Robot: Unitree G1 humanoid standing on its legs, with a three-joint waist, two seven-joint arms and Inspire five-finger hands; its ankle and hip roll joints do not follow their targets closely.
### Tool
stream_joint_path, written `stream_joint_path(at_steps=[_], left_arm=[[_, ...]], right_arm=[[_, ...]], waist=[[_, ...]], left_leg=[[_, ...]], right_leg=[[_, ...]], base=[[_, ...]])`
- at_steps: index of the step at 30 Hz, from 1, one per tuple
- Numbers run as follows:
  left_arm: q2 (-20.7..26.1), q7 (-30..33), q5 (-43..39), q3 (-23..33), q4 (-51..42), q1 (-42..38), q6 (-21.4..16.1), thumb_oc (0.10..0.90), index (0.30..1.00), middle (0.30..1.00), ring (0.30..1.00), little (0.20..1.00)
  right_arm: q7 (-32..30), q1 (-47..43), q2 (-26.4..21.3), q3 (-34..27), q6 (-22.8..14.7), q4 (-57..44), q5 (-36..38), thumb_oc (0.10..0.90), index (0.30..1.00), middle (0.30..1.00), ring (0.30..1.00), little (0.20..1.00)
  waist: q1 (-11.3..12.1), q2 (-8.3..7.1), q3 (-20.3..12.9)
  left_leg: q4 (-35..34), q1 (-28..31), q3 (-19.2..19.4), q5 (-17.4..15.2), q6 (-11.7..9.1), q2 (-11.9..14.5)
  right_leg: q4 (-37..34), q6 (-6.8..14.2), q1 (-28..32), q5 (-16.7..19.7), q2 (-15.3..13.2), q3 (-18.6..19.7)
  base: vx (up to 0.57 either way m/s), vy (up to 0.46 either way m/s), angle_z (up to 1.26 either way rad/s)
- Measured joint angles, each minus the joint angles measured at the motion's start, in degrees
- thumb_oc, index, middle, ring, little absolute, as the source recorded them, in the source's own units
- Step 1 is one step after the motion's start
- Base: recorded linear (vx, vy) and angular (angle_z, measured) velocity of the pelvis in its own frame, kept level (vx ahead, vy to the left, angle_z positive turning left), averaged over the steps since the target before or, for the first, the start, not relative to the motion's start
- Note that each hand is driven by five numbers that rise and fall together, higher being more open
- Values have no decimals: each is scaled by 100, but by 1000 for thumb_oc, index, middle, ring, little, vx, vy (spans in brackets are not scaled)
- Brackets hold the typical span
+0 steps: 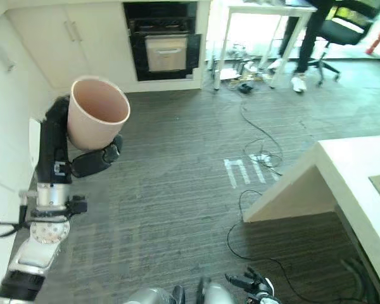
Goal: Place the dishes in the dishwasher.
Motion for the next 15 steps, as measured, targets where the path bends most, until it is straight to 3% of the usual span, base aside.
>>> stream_joint_path(at_steps=[2,4,6,7,9,11,12,13,14,15], left_arm=[[-130,6,-20,17,35,41,142,400,300,300,300,300],[-153,14,-19,24,2,124,159,400,300,300,300,300],[-270,-1,57,2,-148,163,208,400,300,300,300,300],[-309,-9,161,1,-184,166,254,400,300,300,300,300],[-304,-136,197,0,-249,164,392,400,300,300,300,300],[-304,-148,165,34,-419,160,493,400,300,300,300,300],[-298,-217,141,39,-512,139,500,400,300,300,300,300],[-274,-286,141,40,-609,134,498,400,300,300,300,300],[-275,-362,140,36,-631,137,499,400,300,300,300,300],[-276,-399,140,35,-627,137,520,400,300,300,300,300]], right_arm=[[113,-16,-22,35,16,-20,-11,800,900,900,900,900],[328,-33,-31,319,19,-58,-106,800,900,900,900,900],[445,-51,-44,452,42,-64,-157,800,900,900,900,900],[469,-52,-49,540,78,-58,-187,800,900,900,900,900],[496,-13,-59,651,83,-59,-279,800,900,900,900,900],[490,-7,-125,719,109,-10,-301,800,900,900,900,900],[492,-18,-166,765,125,-3,-301,800,900,900,900,900],[485,-69,-188,739,164,8,-300,800,900,900,900,900],[492,-133,-239,712,220,26,-298,800,900,900,900,900],[493,-156,-295,690,239,30,-295,800,900,900,900,900]], waist=[[-22,166,19],[5,180,5],[-34,220,-24],[-44,253,-39],[-127,189,-69],[-29,180,-79],[31,144,-82],[30,144,-85],[24,160,-83],[-4,201,-89]], left_leg=[[-237,225,32,104,30,-6],[-555,581,164,129,8,4],[-683,653,127,136,-3,3],[-784,693,97,177,-74,67],[-754,715,180,441,-511,115],[-280,530,261,612,-767,202],[34,332,297,580,-794,241],[-125,192,311,489,-693,420],[-636,149,327,590,-626,646],[-1036,125,318,966,-531,777]], right_leg=[[-87,-247,55,-32,150,-96],[-353,-580,309,90,395,-407],[-506,-612,414,210,488,-448],[-704,-647,560,367,529,-522],[-1171,-699,947,440,499,-768],[-1407,-735,1221,427,510,-892],[-1417,-825,1243,400,459,-936],[-1406,-884,1246,362,465,-1048],[-1326,-934,1243,300,467,-1122],[-1208,-924,1238,229,477,-1164]], base=[[52,-296,6],[51,-305,-10],[66,-378,2],[60,-340,17],[17,-277,53],[-13,-230,44],[-1,-156,40],[0,-120,47],[6,-73,46],[14,-25,35]])
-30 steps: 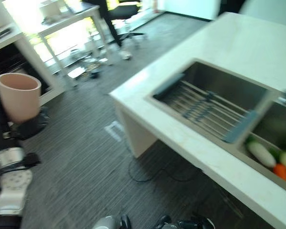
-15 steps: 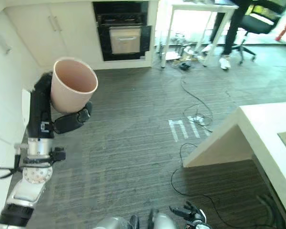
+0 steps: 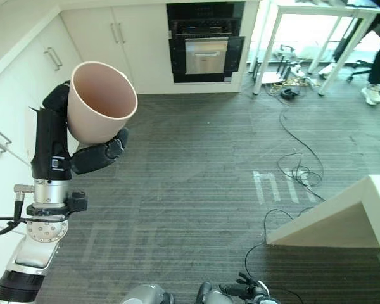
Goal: Place the dishes in the dishwasher.
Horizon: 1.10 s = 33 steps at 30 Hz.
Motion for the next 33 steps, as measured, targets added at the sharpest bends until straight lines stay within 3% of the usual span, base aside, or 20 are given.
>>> stream_joint_path(at_steps=[1,7,13,14,16,18,21,23,24,25,26,27,28,29,30,31,32,33], left_arm=[[-6,-62,-6,0,11,-1,-2,400,300,300,300,300],[-2,-124,-9,1,73,68,16,400,300,300,300,300],[-18,-126,-7,-3,147,71,-7,400,300,300,300,300],[-21,-126,-8,-3,206,227,-15,400,300,300,300,300],[-42,-124,-441,-257,205,169,181,400,300,300,300,300],[-41,-135,-667,-575,313,114,460,400,300,300,300,300],[-36,-131,-670,-694,498,11,594,400,300,300,300,300],[-36,-127,-673,-705,521,-19,591,400,300,300,300,300],[-32,-125,-682,-676,515,-35,566,400,300,300,300,300],[-34,-135,-680,-671,520,-52,556,400,300,300,300,300],[-31,-214,-679,-671,605,37,572,400,300,300,300,300],[-26,-215,-681,-664,657,50,571,400,300,300,300,300],[-24,-214,-680,-641,659,51,566,400,300,300,300,300],[-75,-212,-680,-622,675,27,546,400,300,300,300,300],[-134,-210,-679,-609,702,10,527,400,300,300,300,300],[-171,-218,-671,-629,759,25,526,400,300,300,300,300],[-367,-244,-663,-678,870,19,535,400,300,300,300,300],[-508,-240,-669,-506,845,108,497,400,300,300,300,300]], right_arm=[[-3,-5,-72,-28,-1,4,37,800,900,900,900,900],[142,77,-80,-70,30,261,246,800,900,900,900,900],[335,149,-124,-171,21,123,310,800,900,900,900,900],[398,235,-143,-166,64,129,303,800,900,900,900,900],[438,251,-126,-200,79,112,435,800,900,900,900,900],[469,310,8,-178,70,-176,487,800,900,900,900,900],[308,399,25,-164,61,-279,668,800,900,900,900,900],[162,401,-48,-161,-17,-289,658,800,900,900,900,900],[123,355,-42,-146,-54,-336,654,800,900,900,900,900],[112,255,11,-148,-138,-314,652,800,900,900,900,900],[126,168,18,-144,-277,-251,644,800,900,900,900,900],[125,174,17,-138,-356,-242,634,800,900,900,900,900],[118,152,11,-117,-430,-261,600,800,900,900,900,900],[113,111,-8,-87,-511,-279,508,800,900,900,900,900],[101,74,-21,-29,-594,-290,458,800,900,900,900,900],[69,54,-14,16,-610,-345,429,800,900,900,900,900],[5,133,-53,3,-660,-443,429,800,900,900,900,900],[-5,174,-170,36,-656,-693,422,800,900,900,900,900]], waist=[[-39,67,-8],[-104,120,-36],[-258,252,-138],[-278,214,-349],[-316,240,-374],[-442,165,-406],[-596,146,-407],[-610,121,-398],[-560,53,-351],[-530,-52,-234],[-316,-79,-92],[-264,-98,-59],[-251,-40,-28],[-269,-1,67],[-263,-22,91],[-259,-59,156],[-328,171,248],[-173,133,232]], left_leg=[[-170,-44,-31,348,-62,82],[-465,74,-11,415,-76,-109],[-481,77,255,455,-55,-115],[-583,142,326,513,-69,-78],[-519,139,351,477,-75,13],[-448,136,414,385,-161,199],[-557,188,480,451,-267,259],[-728,391,515,610,-304,223],[-245,137,378,650,-365,232],[1071,-676,94,599,-339,266],[1090,-1056,-95,386,-253,17],[333,-1006,-69,508,-232,-95],[-448,-923,12,730,-292,-185],[-812,-989,-10,878,-267,-212],[-859,-1200,-4,1008,-274,-214],[-834,-1381,27,1077,-169,-259],[-745,-1496,-108,1016,-166,-110],[-606,-1543,-27,1015,-224,53]], right_leg=[[177,61,-25,-135,-15,-74],[715,269,-276,-464,-326,-27],[862,233,-558,-377,-347,253],[783,237,-549,-323,-298,291],[639,298,-471,-304,-133,319],[543,280,-423,-277,59,387],[616,145,-453,-366,164,451],[905,47,-515,-612,174,509],[1001,-125,-585,-718,114,538],[999,-158,-573,-703,136,534],[810,-83,-328,-650,255,565],[640,-66,-153,-637,354,529],[441,14,26,-618,450,483],[341,251,201,-564,562,433],[287,300,235,-562,640,404],[89,582,419,-618,704,410],[450,1746,440,-997,643,332],[590,562,368,-948,362,675]], base=[[30,7,35],[32,64,10],[20,84,-22],[20,-56,-5],[51,-172,-8],[144,-361,-26],[176,-265,-18],[201,-195,-16],[208,-82,15],[380,28,-3],[449,83,-7],[417,115,-22],[329,132,1],[356,185,3],[418,207,4],[381,227,6],[418,308,-35],[364,336,-41]])
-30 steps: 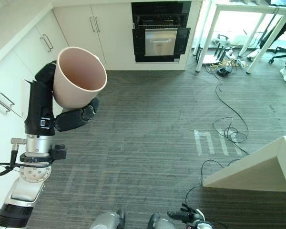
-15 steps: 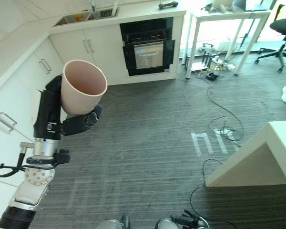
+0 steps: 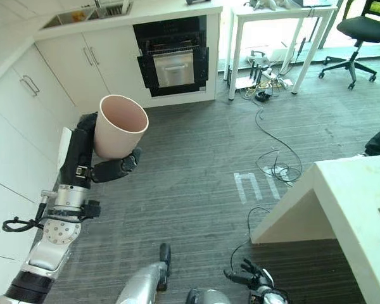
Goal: Place the dishes in the dishwasher.
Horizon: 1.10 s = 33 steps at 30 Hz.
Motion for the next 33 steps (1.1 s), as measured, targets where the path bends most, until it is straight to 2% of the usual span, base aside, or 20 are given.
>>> stream_joint_path(at_steps=[1,2,4,5,6,8,11,15,18,20,22,23,25,26,27,29,30,31,32,33], left_arm=[[26,-27,9,125,12,50,-32,400,300,300,300,300],[69,-123,50,203,-18,106,-90,400,300,300,300,300],[73,-279,43,336,-117,33,-217,400,300,300,300,300],[35,-393,48,320,-113,26,-227,400,300,300,300,300],[25,-471,56,339,-78,21,-214,400,300,300,300,300],[166,-464,96,294,-107,-24,-185,400,300,300,300,300],[472,-350,238,259,-196,-194,-146,400,300,300,300,300],[489,-175,294,24,-100,-391,-145,400,300,300,300,300],[461,-46,460,15,-11,-464,-143,400,300,300,300,300],[442,-1,557,4,-3,-457,-139,400,300,300,300,300],[366,82,587,36,122,-422,-143,400,300,300,300,300],[332,74,708,28,186,-353,-91,400,300,300,300,300],[401,92,788,18,62,-73,-90,400,300,300,300,300],[399,132,790,18,64,50,-79,400,300,300,300,300],[410,182,790,34,51,146,-65,400,300,300,300,300],[416,239,786,73,-4,249,-60,400,300,300,300,300],[407,248,782,93,-112,287,-65,400,300,300,300,300],[422,237,785,98,-213,309,-69,400,300,300,300,300],[501,170,787,99,-277,249,-123,400,300,300,300,300],[586,129,789,112,-284,206,-166,400,300,300,300,300]], right_arm=[[-59,-1,-86,4,-13,-209,-50,800,900,900,900,900],[-253,38,-162,-32,-9,-409,-177,800,900,900,900,900],[-350,187,-182,-115,-35,-877,-172,800,900,900,900,900],[-412,366,-119,-184,-36,-1042,-170,800,900,900,900,900],[-526,521,49,-221,-51,-1228,-176,800,900,900,900,900],[-625,933,287,-189,-282,-1801,-179,800,900,900,900,900],[-654,710,372,157,-315,-1775,-221,800,900,900,900,900],[-541,415,358,438,-375,-1855,-432,800,900,900,900,900],[-418,511,171,425,-386,-1852,-431,800,900,900,900,900],[-393,620,-25,347,-386,-1731,-429,800,900,900,900,900],[-401,691,-160,368,-361,-1581,-427,800,900,900,900,900],[-441,644,-237,330,-315,-1478,-422,800,900,900,900,900],[-441,672,-138,372,-202,-1481,-422,800,900,900,900,900],[-443,685,-126,401,-190,-1577,-427,800,900,900,900,900],[-451,681,-144,379,-190,-1761,-434,800,900,900,900,900],[-462,544,-223,364,-239,-1891,-435,800,900,900,900,900],[-465,435,-219,377,-240,-1809,-435,800,900,900,900,900],[-476,353,-196,351,-252,-1698,-433,800,900,900,900,900],[-473,214,-113,247,-257,-1486,-432,800,900,900,900,900],[-476,172,-30,131,-263,-1289,-432,800,900,900,900,900]], waist=[[-139,83,95],[-134,98,72],[-81,-33,14],[-88,-55,-28],[-62,-235,-58],[-183,-498,-222],[-243,-389,-263],[-408,118,-146],[-554,142,-64],[-628,288,21],[-669,183,-33],[-788,298,-58],[-650,328,-87],[-508,304,-89],[-423,272,-92],[-461,284,-87],[-387,238,-69],[-391,251,-72],[-285,123,1],[-196,-34,89]], left_leg=[[385,-8,62,-92,76,177],[562,182,130,-201,178,-14],[312,667,69,-152,621,-917],[230,962,217,-271,806,-1045],[309,1241,251,-337,1310,-1261],[671,1426,135,-771,1499,-1566],[750,1650,90,-1165,1713,-1741],[68,2431,-570,-1191,1514,-1587],[-190,2967,-728,-1416,1133,-1615],[-121,3356,-795,-1547,894,-1735],[482,3478,-565,-1471,632,-2266],[1295,3391,-486,-2091,590,-2218],[1824,3296,-515,-2782,200,-1359],[1823,3292,-521,-2863,86,-1049],[1971,3140,-587,-2697,-256,-883],[3353,2511,-237,-1628,-245,-978],[4151,2114,-104,-777,-324,-971],[4729,1689,-24,-506,-251,-831],[4530,1318,104,-1028,200,-754],[3467,1177,55,-1348,371,-795]], right_leg=[[61,-464,117,-80,104,-132],[-5,-468,270,-144,99,4],[-393,-252,690,-265,-125,7],[-425,-145,977,-324,-113,-22],[429,102,851,-418,-330,-28],[3622,450,-348,288,-1240,-134],[4546,482,-1477,525,-1441,309],[2240,14,-2005,224,-253,136],[-148,-409,-2306,723,469,-248],[-648,-629,-2400,880,818,-505],[-512,-1539,-1991,977,810,-528],[-550,-1734,-1768,1536,693,-355],[-296,-1724,-1629,1560,685,-259],[-274,-1627,-1513,1496,673,-166],[-110,-1513,-1479,1335,578,-98],[201,-1246,-1391,1026,435,31],[237,-1186,-1274,883,344,216],[155,-1185,-1144,806,350,247],[-7,-1137,-896,750,283,350],[-233,-1097,-594,749,171,475]], base=[[549,471,-66],[659,447,-34],[667,460,-8],[373,420,21],[333,385,30],[240,259,47],[218,157,16],[327,-54,22],[478,-124,50],[646,-188,32],[688,-241,24],[475,-180,30],[454,-188,26],[384,-188,9],[360,-205,3],[312,-197,6],[269,-126,0],[278,-70,-12],[352,-7,-19],[357,25,-35]])
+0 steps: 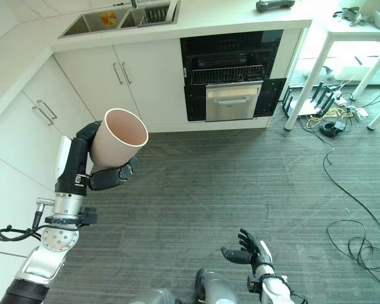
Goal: Place the dishes in the dishwasher.
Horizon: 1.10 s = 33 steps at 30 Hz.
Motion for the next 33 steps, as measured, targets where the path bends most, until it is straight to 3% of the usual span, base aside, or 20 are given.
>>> stream_joint_path(at_steps=[1,3,4,6,8,9,12,14,16,17,20,21,22,23,24,26,28,30,31,33], left_arm=[[235,2,1,60,-1,-26,-5,400,300,300,300,300],[371,8,7,144,-37,-81,-48,400,300,300,300,300],[315,22,23,174,-64,-79,-138,400,300,300,300,300],[323,-22,147,177,-56,54,-139,400,300,300,300,300],[334,-94,164,230,-128,428,-150,400,300,300,300,300],[328,-124,166,346,-124,525,-131,400,300,300,300,300],[150,-341,166,851,-62,700,-149,400,300,300,300,300],[136,-413,162,882,-102,447,-238,400,300,300,300,300],[216,-475,159,856,-72,22,-259,400,300,300,300,300],[284,-464,139,809,-81,-64,-192,400,300,300,300,300],[404,-465,146,579,-128,-90,-117,400,300,300,300,300],[375,-447,142,560,-42,-109,-125,400,300,300,300,300],[562,-438,145,479,92,-333,-79,400,300,300,300,300],[674,-435,149,464,82,-444,-19,400,300,300,300,300],[703,-389,141,506,138,-546,79,400,300,300,300,300],[699,-306,141,495,226,-477,273,400,300,300,300,300],[647,-72,120,518,227,-169,303,400,300,300,300,300],[509,66,133,675,-71,343,371,400,300,300,300,300],[260,117,142,748,-271,589,393,400,300,300,300,300],[247,131,170,696,-455,574,403,400,300,300,300,300]], right_arm=[[2,45,25,16,-6,113,-2,800,900,900,900,900],[-19,63,5,74,-19,145,2,800,900,900,900,900],[-30,43,-56,30,-40,155,2,800,900,900,900,900],[-27,71,-40,76,-70,330,2,800,900,900,900,900],[-26,335,-100,192,-94,291,-1,800,900,900,900,900],[-28,301,-46,199,-49,272,-4,800,900,900,900,900],[-34,143,62,102,23,124,0,800,900,900,900,900],[-67,181,197,16,36,122,-12,800,900,900,900,900],[-102,206,462,31,40,127,-26,800,900,900,900,900],[-100,214,580,139,2,152,-127,800,900,900,900,900],[-74,276,563,195,1,147,-238,800,900,900,900,900],[-66,272,521,366,-28,271,-245,800,900,900,900,900],[8,228,525,449,-134,369,-243,800,900,900,900,900],[87,285,435,459,-200,352,-243,800,900,900,900,900],[131,134,483,355,-161,589,-245,800,900,900,900,900],[169,114,419,333,-138,665,-249,800,900,900,900,900],[273,12,353,402,-104,642,-354,800,900,900,900,900],[384,62,309,491,51,306,-489,800,900,900,900,900],[403,62,258,487,63,61,-527,800,900,900,900,900],[360,-120,202,530,37,135,-592,800,900,900,900,900]], waist=[[12,-160,2],[-29,-229,-7],[62,-92,-12],[160,32,-38],[288,158,-293],[287,8,-353],[303,-176,-387],[272,-247,-470],[216,-408,-468],[184,-417,-427],[47,9,-422],[4,-60,-370],[-105,-219,-373],[-184,-17,-412],[-120,-113,-274],[-79,-126,-265],[-19,-139,-258],[136,-151,-286],[163,-65,-281],[259,-264,-283]], left_leg=[[-2066,-103,-240,14,28,38],[-3885,-332,-603,645,-265,153],[-3897,-875,-946,870,-611,259],[-3453,-1440,-1060,919,-684,354],[-3123,-1269,-826,875,-230,396],[-2951,-1225,-624,1074,-273,255],[-2819,-778,-437,1258,38,-310],[-2658,-715,-294,1128,431,-468],[-2623,-527,-389,1087,637,-549],[-2484,-282,-420,725,858,-620],[-3114,409,-356,645,678,-617],[-2960,445,-7,31,-459,-497],[-1704,-9,-223,-284,406,-314],[-1738,-6,-774,-418,268,214],[-1475,66,-595,-550,240,102],[-1770,456,-659,-594,242,108],[-2536,1125,-792,-479,16,177],[-3017,1667,-707,-475,-155,377],[-2891,1691,-584,-457,-236,557],[-2052,1234,-186,-201,-239,837]], right_leg=[[-273,264,468,-125,-151,104],[-264,424,830,-468,-231,327],[-216,441,940,-679,-197,487],[-291,806,1402,-936,-274,622],[-251,1349,1903,-1398,-463,654],[-137,1476,1897,-1558,-721,636],[-129,1457,1929,-1570,-771,450],[50,1599,1969,-1190,-922,88],[2477,1891,968,-803,-1064,269],[4095,1996,17,-618,-971,467],[2838,1395,-1235,-613,-959,-97],[1763,1138,-1188,-424,-1074,-205],[345,1386,-1041,-216,-1307,104],[-45,1717,-1104,24,-1223,226],[-186,1898,-1198,226,-1372,676],[-246,1851,-1174,603,-1306,1008],[56,1606,-1000,673,-1009,606],[6,1042,-604,650,-628,-120],[-37,865,-441,607,-542,-272],[-250,521,-60,410,-443,-402]], base=[[448,54,-36],[400,60,-38],[350,65,-70],[313,94,-86],[408,180,-109],[462,175,-108],[366,113,-70],[258,126,14],[253,50,32],[248,-36,-3],[344,-321,-19],[309,-390,19],[326,-409,37],[347,-439,38],[313,-404,17],[388,-509,18],[489,-683,29],[324,-620,10],[211,-569,17],[232,-465,58]])
